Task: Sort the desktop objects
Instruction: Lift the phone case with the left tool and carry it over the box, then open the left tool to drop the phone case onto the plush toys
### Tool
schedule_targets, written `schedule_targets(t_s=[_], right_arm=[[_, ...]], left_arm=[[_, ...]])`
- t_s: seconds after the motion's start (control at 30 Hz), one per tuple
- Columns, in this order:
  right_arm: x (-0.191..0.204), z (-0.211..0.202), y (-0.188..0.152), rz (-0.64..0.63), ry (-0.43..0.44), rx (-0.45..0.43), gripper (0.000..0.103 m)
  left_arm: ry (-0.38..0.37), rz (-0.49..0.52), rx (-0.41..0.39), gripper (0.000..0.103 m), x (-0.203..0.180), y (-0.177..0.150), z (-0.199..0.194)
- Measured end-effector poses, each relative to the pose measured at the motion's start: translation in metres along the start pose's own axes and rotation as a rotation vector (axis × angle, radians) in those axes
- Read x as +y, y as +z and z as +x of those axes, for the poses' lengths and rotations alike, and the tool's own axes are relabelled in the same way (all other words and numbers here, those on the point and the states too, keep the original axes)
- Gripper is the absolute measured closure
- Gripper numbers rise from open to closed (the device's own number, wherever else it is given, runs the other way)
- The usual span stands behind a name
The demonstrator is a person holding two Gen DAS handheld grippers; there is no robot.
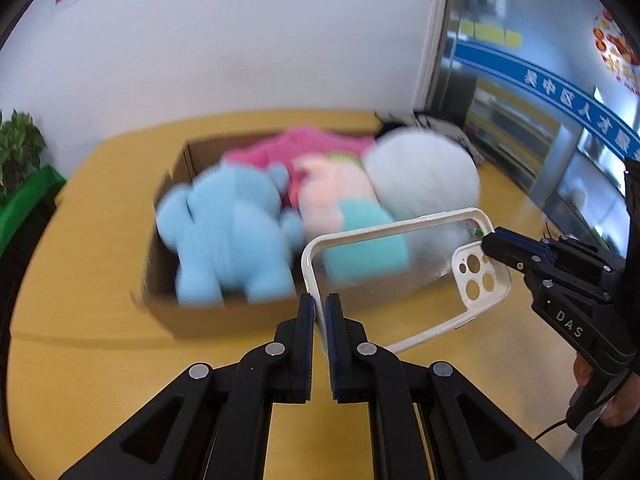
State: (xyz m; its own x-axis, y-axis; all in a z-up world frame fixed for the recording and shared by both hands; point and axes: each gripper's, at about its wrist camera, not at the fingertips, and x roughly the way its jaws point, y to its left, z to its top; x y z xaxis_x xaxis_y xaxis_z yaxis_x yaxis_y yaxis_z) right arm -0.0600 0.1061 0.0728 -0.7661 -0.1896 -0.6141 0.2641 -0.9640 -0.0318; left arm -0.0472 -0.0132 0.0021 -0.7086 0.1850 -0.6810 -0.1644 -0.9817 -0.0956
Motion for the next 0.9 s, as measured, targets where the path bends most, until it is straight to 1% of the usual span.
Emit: schedule_targets(t_s=[0.07,0.1,0.2,0.27,0.37,0.4,0.43,0.53,0.63,0.67,0.7,0.73,0.77,0.8,0.83,0.87,0.9], right_arm=[[-0.001,0.015,0.037,-0.029,-0.009,-0.032,0.095],[-0.002,0.028,0.051,-0.034,-0.013,-0.032,0.095],[-0.008,0.081,0.082,-0.021,-0.020,0.018,0.095],[-0.012,0.117,0.102,-0.013,-0.026,0.051,0.095],[-0.019,0.170,0.133,0.000,-0.033,0.101,0.095],[-0.021,0.187,0.138,0.008,-0.034,0.122,0.095],[-0.023,0.200,0.135,0.017,-0.037,0.142,0.095],[-0.026,0.220,0.126,0.024,-0.061,0.166,0.094],[-0.024,0.214,0.122,0.014,-0.078,0.138,0.093],[-0.024,0.211,0.122,0.011,-0.080,0.128,0.090],[-0.024,0.205,0.121,0.008,-0.083,0.114,0.084],[-0.024,0.197,0.120,0.006,-0.088,0.094,0.062],[-0.023,0.186,0.118,0.003,-0.088,0.069,0.031],[-0.022,0.173,0.116,-0.001,-0.084,0.041,0.020],[-0.021,0.160,0.114,-0.006,-0.080,0.012,0.017],[-0.019,0.147,0.111,-0.012,-0.082,-0.013,0.017],[-0.017,0.134,0.106,-0.020,-0.091,-0.033,0.017]], left_arm=[[0.019,0.002,-0.030,0.098,0.008,0.034,0.013],[0.030,0.002,-0.039,0.098,0.014,0.051,0.023],[0.039,-0.024,-0.035,0.098,0.039,0.094,0.058],[0.029,-0.044,-0.009,0.098,0.054,0.111,0.082],[0.045,-0.044,0.055,0.098,0.067,0.123,0.129],[0.047,-0.044,0.077,0.098,0.069,0.123,0.142],[0.048,-0.047,0.098,0.098,0.071,0.123,0.155],[0.056,-0.046,0.135,0.097,0.071,0.114,0.177],[0.059,-0.056,0.121,0.097,0.072,0.110,0.177],[0.062,-0.065,0.111,0.091,0.073,0.110,0.173],[0.074,-0.073,0.100,0.087,0.073,0.111,0.167],[0.086,-0.081,0.090,0.070,0.074,0.111,0.162],[0.095,-0.092,0.070,0.042,0.075,0.111,0.153],[0.099,-0.108,0.039,0.028,0.076,0.109,0.139],[0.104,-0.123,0.008,0.009,0.077,0.108,0.126],[0.100,-0.139,-0.020,0.000,0.077,0.104,0.112],[0.087,-0.155,-0.044,0.000,0.077,0.099,0.097]])
